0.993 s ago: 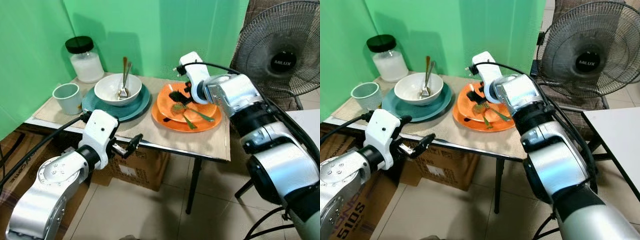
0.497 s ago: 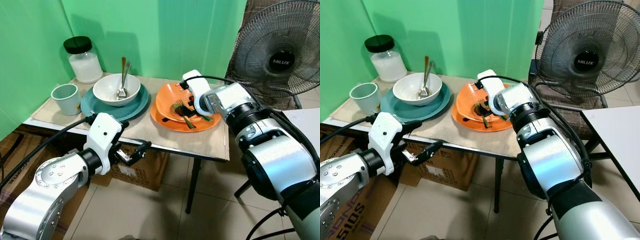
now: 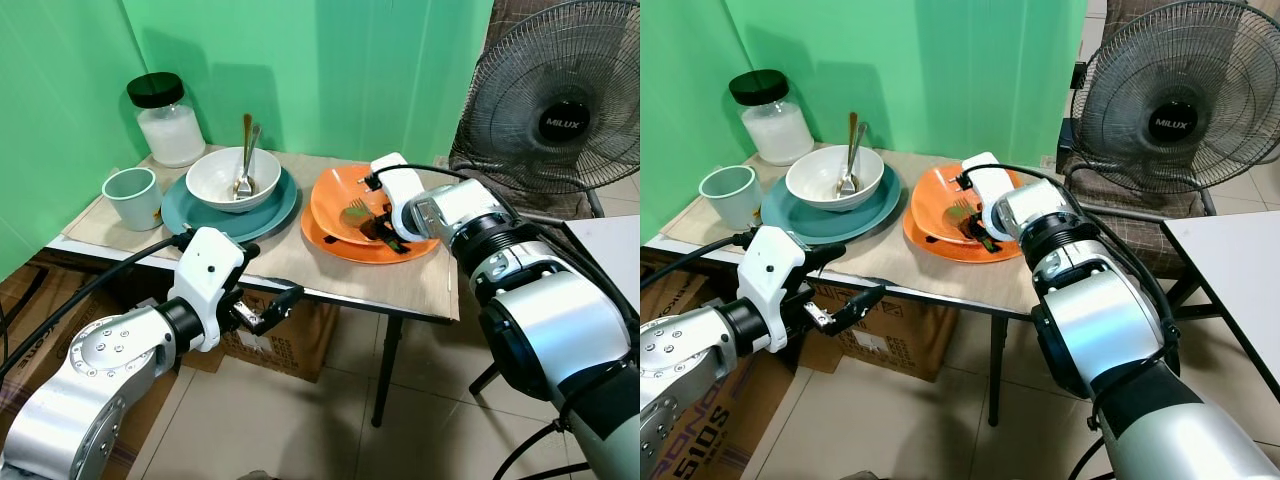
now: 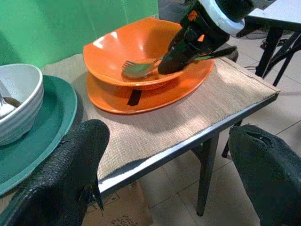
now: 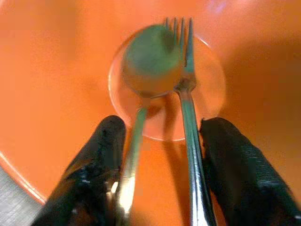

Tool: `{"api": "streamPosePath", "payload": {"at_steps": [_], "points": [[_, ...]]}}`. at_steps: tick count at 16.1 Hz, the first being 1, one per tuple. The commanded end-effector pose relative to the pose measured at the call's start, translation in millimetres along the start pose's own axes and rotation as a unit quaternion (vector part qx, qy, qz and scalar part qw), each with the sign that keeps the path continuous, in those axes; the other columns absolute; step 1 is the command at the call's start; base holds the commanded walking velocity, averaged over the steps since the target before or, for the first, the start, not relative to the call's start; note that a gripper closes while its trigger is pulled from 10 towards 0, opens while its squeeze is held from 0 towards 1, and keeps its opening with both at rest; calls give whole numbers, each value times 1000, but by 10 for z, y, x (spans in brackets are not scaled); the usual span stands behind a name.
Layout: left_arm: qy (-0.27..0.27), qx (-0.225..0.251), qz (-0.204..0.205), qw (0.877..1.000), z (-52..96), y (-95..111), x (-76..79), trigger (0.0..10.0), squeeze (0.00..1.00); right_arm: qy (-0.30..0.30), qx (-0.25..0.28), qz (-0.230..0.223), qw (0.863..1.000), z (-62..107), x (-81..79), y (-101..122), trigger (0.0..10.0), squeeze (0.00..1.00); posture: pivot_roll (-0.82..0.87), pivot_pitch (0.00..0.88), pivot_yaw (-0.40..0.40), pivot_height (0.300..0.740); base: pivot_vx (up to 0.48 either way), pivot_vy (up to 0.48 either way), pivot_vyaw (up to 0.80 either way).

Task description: Setting the table

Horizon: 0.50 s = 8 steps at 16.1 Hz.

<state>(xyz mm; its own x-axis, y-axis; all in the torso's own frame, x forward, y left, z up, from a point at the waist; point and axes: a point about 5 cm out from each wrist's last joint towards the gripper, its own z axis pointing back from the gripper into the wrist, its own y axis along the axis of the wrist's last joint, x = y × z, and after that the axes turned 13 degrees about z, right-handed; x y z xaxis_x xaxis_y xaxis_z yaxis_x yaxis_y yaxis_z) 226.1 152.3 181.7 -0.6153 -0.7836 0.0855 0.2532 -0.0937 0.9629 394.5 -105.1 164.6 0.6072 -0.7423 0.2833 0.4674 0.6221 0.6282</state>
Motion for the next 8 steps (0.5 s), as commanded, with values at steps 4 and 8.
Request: {"api": "streamPosePath", "payload": {"at_steps": [4,8], "points": [[-8,-4,-6,1000,23,9,27,10000,0,-2,7,7,1000,23,3,72,0,0,-83,36,75,740,0,0,0],[-8,-3,-8,1000,27,13,28,10000,0,3,17,10,1000,45,18,117,0,0,-81,34,75,740,0,0,0]]}}
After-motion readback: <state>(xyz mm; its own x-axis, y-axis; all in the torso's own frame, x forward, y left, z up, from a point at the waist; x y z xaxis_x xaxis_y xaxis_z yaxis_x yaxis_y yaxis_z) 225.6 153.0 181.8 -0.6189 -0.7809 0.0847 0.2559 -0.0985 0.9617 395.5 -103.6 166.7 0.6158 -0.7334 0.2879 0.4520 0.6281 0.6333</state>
